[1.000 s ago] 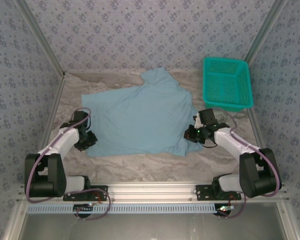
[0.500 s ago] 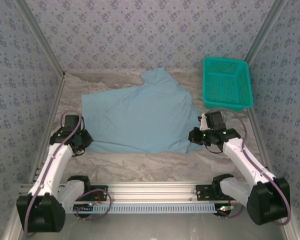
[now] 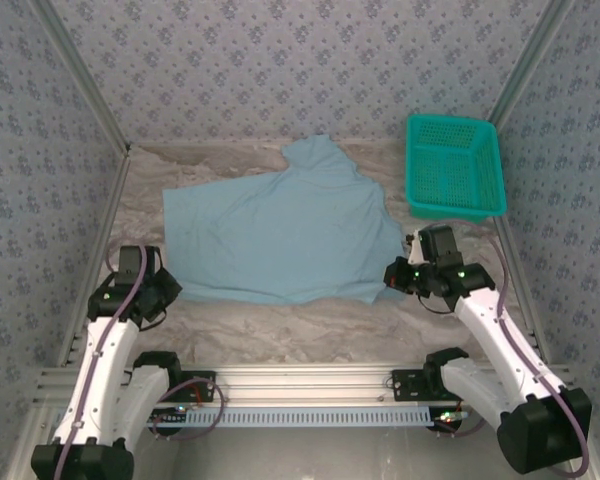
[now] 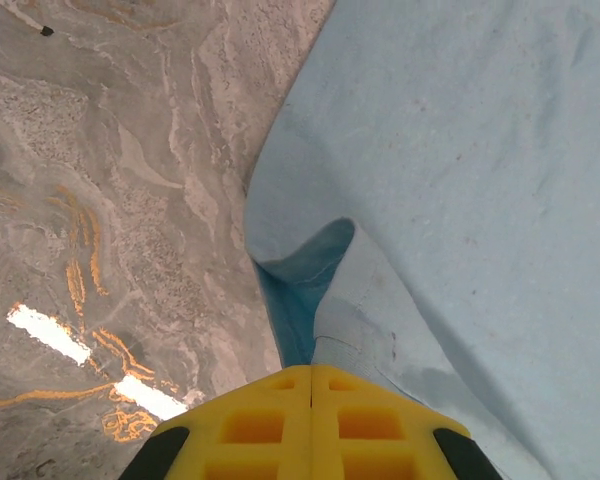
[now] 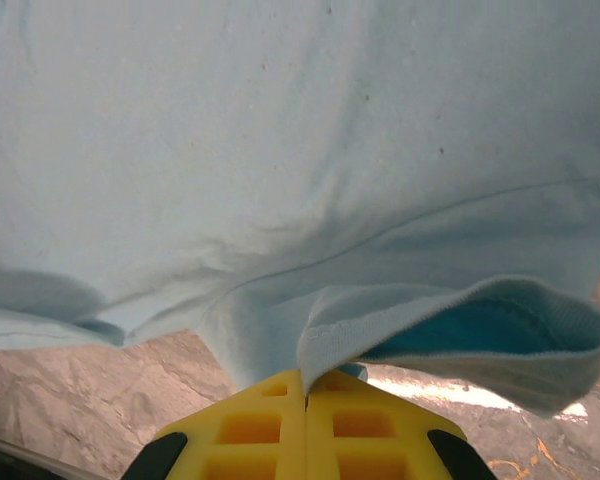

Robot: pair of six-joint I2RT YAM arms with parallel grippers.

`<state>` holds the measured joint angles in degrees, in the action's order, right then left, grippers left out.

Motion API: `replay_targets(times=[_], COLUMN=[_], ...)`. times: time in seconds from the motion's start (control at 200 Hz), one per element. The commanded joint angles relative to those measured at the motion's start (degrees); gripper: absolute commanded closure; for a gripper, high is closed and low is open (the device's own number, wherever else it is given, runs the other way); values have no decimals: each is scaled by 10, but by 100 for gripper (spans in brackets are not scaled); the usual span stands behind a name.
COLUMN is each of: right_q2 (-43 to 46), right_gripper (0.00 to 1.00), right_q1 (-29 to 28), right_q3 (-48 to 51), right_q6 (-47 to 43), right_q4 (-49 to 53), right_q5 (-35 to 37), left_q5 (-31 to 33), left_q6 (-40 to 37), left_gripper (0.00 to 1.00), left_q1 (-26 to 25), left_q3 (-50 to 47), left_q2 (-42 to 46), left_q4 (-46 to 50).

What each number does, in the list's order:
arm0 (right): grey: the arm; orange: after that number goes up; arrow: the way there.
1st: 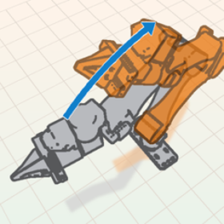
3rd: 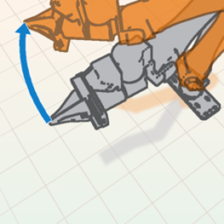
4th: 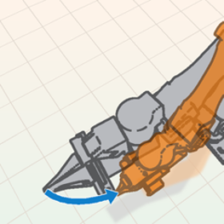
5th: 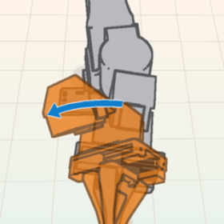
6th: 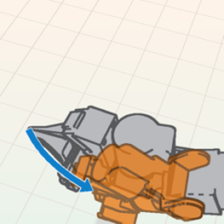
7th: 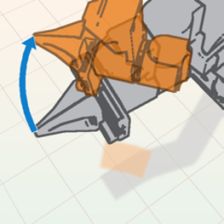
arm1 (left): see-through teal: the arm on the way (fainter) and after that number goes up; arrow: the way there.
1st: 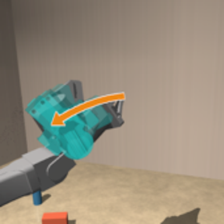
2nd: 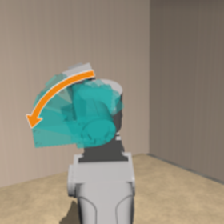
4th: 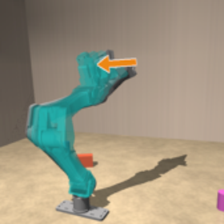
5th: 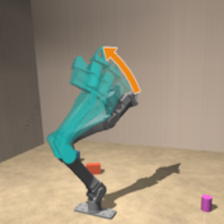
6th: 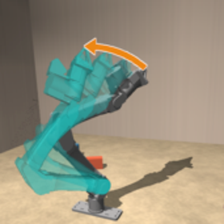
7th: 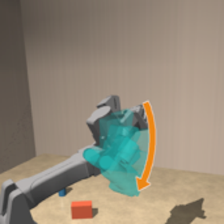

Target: Fold the inside-out t-shirt

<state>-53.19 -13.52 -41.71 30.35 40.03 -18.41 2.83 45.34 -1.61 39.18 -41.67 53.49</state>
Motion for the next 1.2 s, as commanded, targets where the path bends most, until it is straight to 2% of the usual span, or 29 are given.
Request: replay_targets(times=[0.0,0.3,0.445,0.725,0.929,1.194], right_q2=[-37,-227,-321,-487,-558,-591], right_gripper=[100,100,100,100,100,100], right_q1=[15,39,38,28,18,13], right_q3=[-44,-164,-239,-376,-427,-455], right_q6=[9,-33,-63,-78,-77,-71], right_q4=[-6,-53,-73,-82,-87,-97], right_q5=[3,-4,25,61,63,67], left_q5=[5,9,7,28,15,28], left_q6=[6,-30,-36,-68,-83,-102], left_gripper=[100,100,100,100,100,100], left_q1=[14,41,47,52,52,53], left_q3=[-22,-20,-15,24,64,102], left_q2=[-7,-91,-156,-263,-343,-400], left_q4=[-35,-168,-246,-328,-366,-383])
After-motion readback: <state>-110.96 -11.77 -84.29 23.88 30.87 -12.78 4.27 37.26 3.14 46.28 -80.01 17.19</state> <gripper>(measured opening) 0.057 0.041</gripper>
